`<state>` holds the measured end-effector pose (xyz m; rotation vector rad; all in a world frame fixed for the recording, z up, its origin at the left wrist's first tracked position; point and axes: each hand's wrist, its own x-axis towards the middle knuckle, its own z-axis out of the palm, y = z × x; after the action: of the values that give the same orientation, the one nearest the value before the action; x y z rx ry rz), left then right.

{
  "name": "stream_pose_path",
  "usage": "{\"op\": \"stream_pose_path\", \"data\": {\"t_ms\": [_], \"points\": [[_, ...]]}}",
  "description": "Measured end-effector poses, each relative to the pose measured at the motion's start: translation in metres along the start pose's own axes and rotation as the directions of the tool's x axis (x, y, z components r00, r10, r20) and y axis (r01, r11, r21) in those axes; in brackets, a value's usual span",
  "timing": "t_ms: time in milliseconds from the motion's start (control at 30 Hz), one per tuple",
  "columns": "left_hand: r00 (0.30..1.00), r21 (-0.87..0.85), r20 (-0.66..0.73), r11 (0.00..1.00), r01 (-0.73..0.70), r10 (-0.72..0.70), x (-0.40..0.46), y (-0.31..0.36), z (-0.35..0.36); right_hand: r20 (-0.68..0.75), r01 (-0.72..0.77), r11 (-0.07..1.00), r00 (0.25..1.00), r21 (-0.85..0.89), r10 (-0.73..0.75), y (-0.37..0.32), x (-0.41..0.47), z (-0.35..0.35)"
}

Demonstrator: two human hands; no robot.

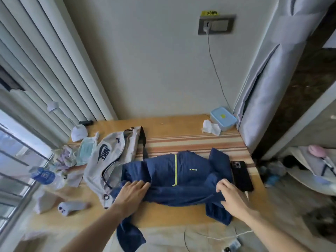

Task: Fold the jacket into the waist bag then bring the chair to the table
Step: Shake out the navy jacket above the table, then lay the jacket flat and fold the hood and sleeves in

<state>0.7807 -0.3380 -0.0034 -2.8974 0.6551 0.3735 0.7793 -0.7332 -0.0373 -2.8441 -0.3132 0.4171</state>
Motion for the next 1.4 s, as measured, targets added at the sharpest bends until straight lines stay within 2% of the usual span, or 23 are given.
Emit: {"op": "stream_pose_path", "data": {"t_ms": [100,233,300,367,433,500,533,600,633,700,733,767,800,833,933,1000,1067,1133,1200,1300,1400], "points": [[0.991,-0.055,0.117,0.996,0.068,-0.062,0.005,0.014,0.037,0.146,-0.056,0.996,0.988,0.072,0.045,0.015,0.003,0.037],[0.934,-0.184,0.308,0.952,0.244,-0.179,0.03,0.016,0.052,0.279,-0.158,0.952,0.957,0.26,0.083,0.023,0.028,0.042],[0.916,-0.268,0.345,0.914,0.304,-0.203,0.047,0.012,0.051,0.288,-0.215,0.916,0.95,0.34,0.116,0.024,0.049,0.035],[0.922,-0.403,0.305,0.845,0.351,-0.237,0.073,0.001,0.049,0.178,-0.249,0.865,0.966,0.437,0.188,0.022,0.079,0.025],[0.925,-0.562,0.181,0.737,0.375,-0.333,0.106,-0.014,0.046,0.035,-0.252,0.845,0.963,0.472,0.268,0.016,0.119,0.016],[0.897,-0.594,0.049,0.709,0.38,-0.44,0.143,-0.03,0.05,0.017,-0.311,0.823,0.938,0.475,0.345,0.011,0.16,0.009],[0.886,-0.577,0.027,0.717,0.391,-0.462,0.162,-0.038,0.053,0.042,-0.345,0.801,0.927,0.489,0.374,0.009,0.18,0.008],[0.903,-0.516,0.109,0.752,0.41,-0.416,0.199,-0.053,0.06,0.127,-0.394,0.774,0.915,0.496,0.384,0.01,0.218,0.009],[0.911,-0.486,0.202,0.771,0.411,-0.359,0.214,-0.06,0.066,0.19,-0.411,0.78,0.911,0.473,0.365,0.013,0.235,0.011],[0.886,-0.487,0.409,0.768,0.415,-0.219,0.232,-0.069,0.074,0.383,-0.444,0.793,0.877,0.417,0.289,0.017,0.26,0.017],[0.872,-0.516,0.466,0.755,0.405,-0.149,0.236,-0.072,0.077,0.472,-0.444,0.808,0.848,0.388,0.24,0.018,0.266,0.022],[0.882,-0.551,0.459,0.744,0.379,-0.109,0.238,-0.075,0.079,0.509,-0.419,0.833,0.837,0.361,0.2,0.019,0.272,0.025],[0.911,-0.586,0.397,0.734,0.343,-0.109,0.239,-0.079,0.079,0.483,-0.381,0.86,0.855,0.339,0.188,0.021,0.276,0.026],[0.942,-0.616,0.301,0.724,0.311,-0.149,0.239,-0.083,0.077,0.399,-0.34,0.878,0.896,0.337,0.194,0.021,0.281,0.025],[0.958,-0.683,-0.018,0.703,0.197,-0.285,0.253,-0.103,0.047,0.052,-0.238,0.859,0.969,0.453,0.241,0.019,0.306,-0.006],[0.929,-0.679,-0.181,0.724,0.119,-0.322,0.27,-0.119,0.015,-0.171,-0.126,0.859,0.956,0.496,0.239,0.011,0.329,-0.04],[0.869,-0.637,-0.34,0.768,0.067,-0.358,0.291,-0.133,-0.017,-0.383,-0.029,0.891,0.896,0.453,0.224,0.002,0.353,-0.074],[0.814,-0.611,-0.429,0.79,0.058,-0.392,0.308,-0.144,-0.038,-0.519,0.049,0.91,0.834,0.413,0.191,-0.005,0.373,-0.099],[0.806,-0.595,-0.408,0.794,0.121,-0.428,0.32,-0.15,-0.044,-0.54,0.076,0.923,0.828,0.376,0.152,-0.007,0.384,-0.105],[0.817,-0.583,-0.289,0.769,0.264,-0.5,0.326,-0.151,-0.029,-0.326,-0.029,0.935,0.933,0.354,0.153,-0.004,0.383,-0.083],[0.787,-0.588,-0.273,0.744,0.319,-0.553,0.31,-0.142,0.002,-0.252,-0.14,0.912,0.935,0.386,0.251,0.008,0.36,-0.045]]}}
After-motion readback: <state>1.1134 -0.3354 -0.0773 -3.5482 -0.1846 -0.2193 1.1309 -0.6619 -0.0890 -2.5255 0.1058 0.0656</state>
